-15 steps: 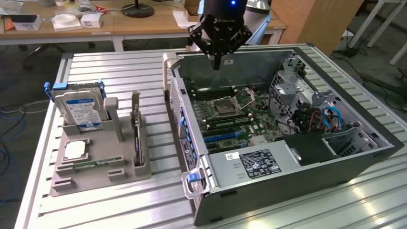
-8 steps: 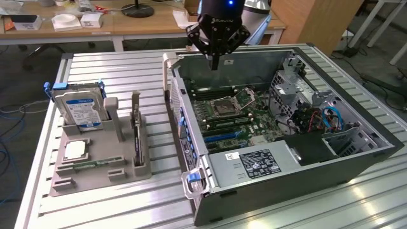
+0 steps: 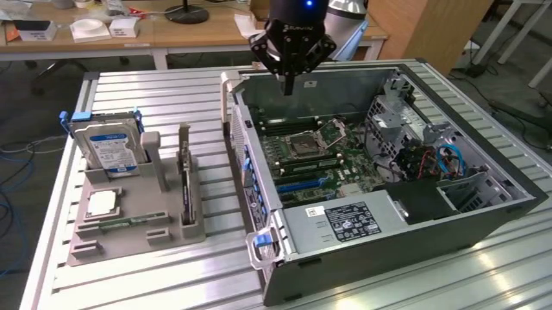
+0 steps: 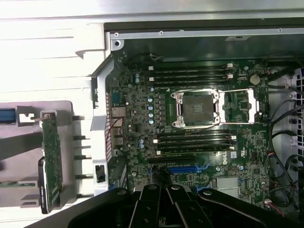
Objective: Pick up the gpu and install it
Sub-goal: 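Reach for the gpu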
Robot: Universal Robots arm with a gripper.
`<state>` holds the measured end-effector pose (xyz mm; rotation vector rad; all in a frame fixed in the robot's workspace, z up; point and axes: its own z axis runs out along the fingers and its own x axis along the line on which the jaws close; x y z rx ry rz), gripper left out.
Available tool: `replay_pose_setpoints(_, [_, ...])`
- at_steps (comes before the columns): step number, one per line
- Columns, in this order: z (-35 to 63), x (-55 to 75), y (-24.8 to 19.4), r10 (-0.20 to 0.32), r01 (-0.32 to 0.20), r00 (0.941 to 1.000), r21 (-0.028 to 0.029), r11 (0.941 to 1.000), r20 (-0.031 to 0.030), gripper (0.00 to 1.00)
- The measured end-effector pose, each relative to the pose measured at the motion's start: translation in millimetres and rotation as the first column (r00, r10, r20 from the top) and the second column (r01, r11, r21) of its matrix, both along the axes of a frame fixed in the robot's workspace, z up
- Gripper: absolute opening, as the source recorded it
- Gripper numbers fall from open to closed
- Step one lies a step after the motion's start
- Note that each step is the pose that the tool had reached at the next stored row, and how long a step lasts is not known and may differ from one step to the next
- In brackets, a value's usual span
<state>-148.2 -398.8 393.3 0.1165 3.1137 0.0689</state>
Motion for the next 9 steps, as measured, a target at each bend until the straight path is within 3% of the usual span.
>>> replay_pose_setpoints(9, [0.0,-6.2,0.0,0.0,0.0,1.0,0.0,1.0,0.0,0.1])
